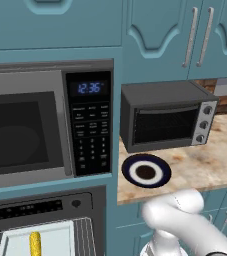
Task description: Place the corn on the rack of the oven.
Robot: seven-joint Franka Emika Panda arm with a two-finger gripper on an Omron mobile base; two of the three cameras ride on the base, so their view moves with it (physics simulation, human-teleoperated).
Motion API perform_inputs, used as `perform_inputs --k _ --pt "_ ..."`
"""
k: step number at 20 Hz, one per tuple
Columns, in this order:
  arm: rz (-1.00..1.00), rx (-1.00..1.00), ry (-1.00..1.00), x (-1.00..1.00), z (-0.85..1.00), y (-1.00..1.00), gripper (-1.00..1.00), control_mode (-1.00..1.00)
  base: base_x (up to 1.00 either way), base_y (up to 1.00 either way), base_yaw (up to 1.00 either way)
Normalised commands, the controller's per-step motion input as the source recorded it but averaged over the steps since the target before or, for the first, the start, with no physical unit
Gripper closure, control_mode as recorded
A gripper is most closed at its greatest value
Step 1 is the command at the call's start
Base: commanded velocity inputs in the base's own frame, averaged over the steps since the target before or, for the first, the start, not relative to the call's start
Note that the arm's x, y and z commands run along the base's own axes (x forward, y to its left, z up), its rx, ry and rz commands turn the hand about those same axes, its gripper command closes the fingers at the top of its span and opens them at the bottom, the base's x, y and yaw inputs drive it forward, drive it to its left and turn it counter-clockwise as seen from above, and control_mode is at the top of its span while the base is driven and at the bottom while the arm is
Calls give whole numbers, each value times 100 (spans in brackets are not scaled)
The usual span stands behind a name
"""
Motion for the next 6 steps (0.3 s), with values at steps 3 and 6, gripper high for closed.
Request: perform_inputs --k 3,6 --pt "0 4 0 -51 0 -19 -100 -100 0 0 0" --pt "0 3 1 -38 0 -23 -100 -100 0 0 0"
